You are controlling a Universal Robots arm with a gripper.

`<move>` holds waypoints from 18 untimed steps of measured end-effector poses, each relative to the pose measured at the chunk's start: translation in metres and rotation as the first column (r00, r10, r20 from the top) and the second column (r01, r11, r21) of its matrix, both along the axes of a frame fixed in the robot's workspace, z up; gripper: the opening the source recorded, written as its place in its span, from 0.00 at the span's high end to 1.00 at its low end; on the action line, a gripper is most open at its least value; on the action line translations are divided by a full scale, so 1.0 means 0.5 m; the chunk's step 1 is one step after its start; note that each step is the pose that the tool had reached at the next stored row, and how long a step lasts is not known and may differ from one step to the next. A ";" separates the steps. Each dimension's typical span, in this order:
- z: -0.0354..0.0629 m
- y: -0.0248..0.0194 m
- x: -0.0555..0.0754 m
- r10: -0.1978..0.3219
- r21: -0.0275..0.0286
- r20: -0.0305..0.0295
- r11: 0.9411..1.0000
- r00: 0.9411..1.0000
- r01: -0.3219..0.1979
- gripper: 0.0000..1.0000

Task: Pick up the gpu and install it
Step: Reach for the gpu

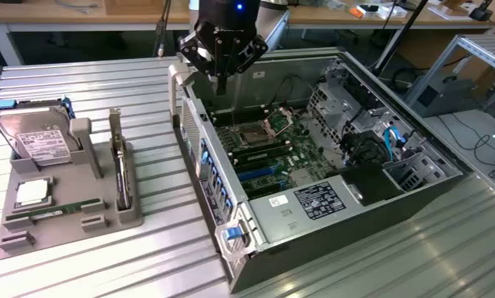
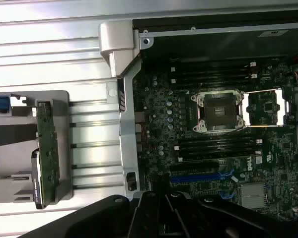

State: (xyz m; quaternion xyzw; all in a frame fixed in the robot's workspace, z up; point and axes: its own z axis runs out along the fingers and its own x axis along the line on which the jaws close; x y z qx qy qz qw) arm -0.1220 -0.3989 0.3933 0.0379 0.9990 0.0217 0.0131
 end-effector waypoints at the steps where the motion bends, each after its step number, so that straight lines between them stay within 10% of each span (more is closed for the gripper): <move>1: 0.000 0.0000 -0.019 0.000 0.000 0.000 1.000 1.000 0.000 0.89; 18: 0.000 0.0000 -0.028 0.000 0.000 0.000 1.000 1.000 0.000 0.89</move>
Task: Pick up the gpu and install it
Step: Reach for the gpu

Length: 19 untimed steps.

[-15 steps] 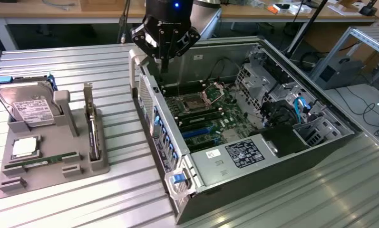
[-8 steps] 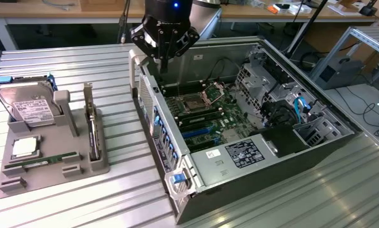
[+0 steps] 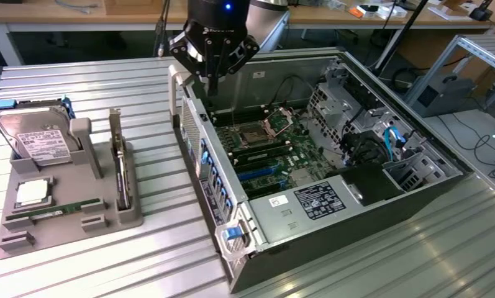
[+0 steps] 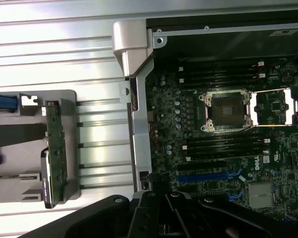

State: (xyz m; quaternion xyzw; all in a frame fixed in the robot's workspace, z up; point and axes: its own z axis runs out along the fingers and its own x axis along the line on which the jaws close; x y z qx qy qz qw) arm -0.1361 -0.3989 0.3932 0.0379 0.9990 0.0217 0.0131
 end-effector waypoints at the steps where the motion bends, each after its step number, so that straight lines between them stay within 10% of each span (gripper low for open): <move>1: 0.000 0.0000 0.000 0.000 0.000 0.000 1.000 1.000 0.000 0.89; 19: 0.000 0.0000 -0.013 0.000 0.000 0.000 1.000 1.000 0.000 0.89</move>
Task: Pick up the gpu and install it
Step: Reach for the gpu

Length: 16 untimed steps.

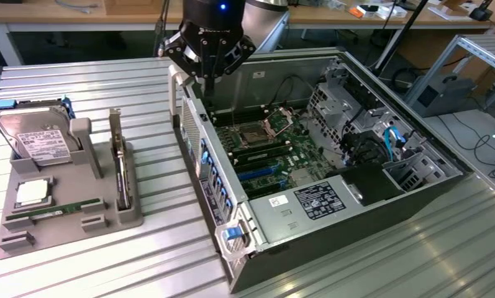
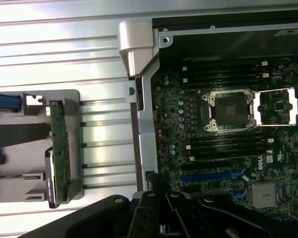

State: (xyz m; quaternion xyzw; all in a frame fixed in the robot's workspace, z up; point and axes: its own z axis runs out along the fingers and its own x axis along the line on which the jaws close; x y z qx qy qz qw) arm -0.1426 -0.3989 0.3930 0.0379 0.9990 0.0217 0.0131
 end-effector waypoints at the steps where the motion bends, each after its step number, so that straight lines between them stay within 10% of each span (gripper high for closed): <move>1: 0.000 0.0000 -0.001 0.000 0.000 0.000 1.000 1.000 0.000 0.89; 16: 0.000 0.0000 -0.010 0.000 0.000 0.000 1.000 1.000 0.000 0.89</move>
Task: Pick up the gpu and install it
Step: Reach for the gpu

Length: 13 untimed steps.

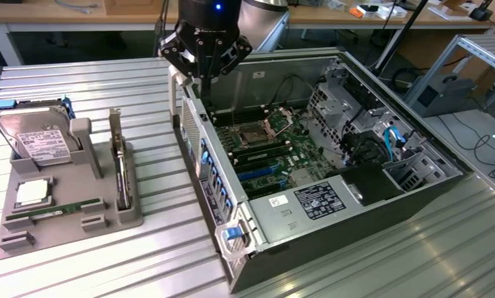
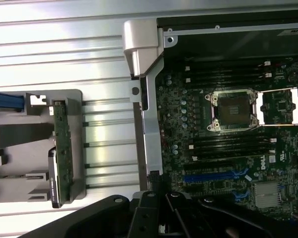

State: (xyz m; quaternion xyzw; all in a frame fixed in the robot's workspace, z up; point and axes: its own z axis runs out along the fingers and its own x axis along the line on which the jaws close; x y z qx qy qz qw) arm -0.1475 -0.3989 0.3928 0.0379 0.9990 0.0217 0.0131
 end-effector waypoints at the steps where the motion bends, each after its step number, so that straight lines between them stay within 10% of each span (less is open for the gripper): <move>1: 0.000 0.0000 0.000 0.000 0.000 0.000 1.000 1.000 0.000 0.89; 13: 0.000 0.0000 -0.012 0.000 0.000 0.000 1.000 1.000 0.000 0.89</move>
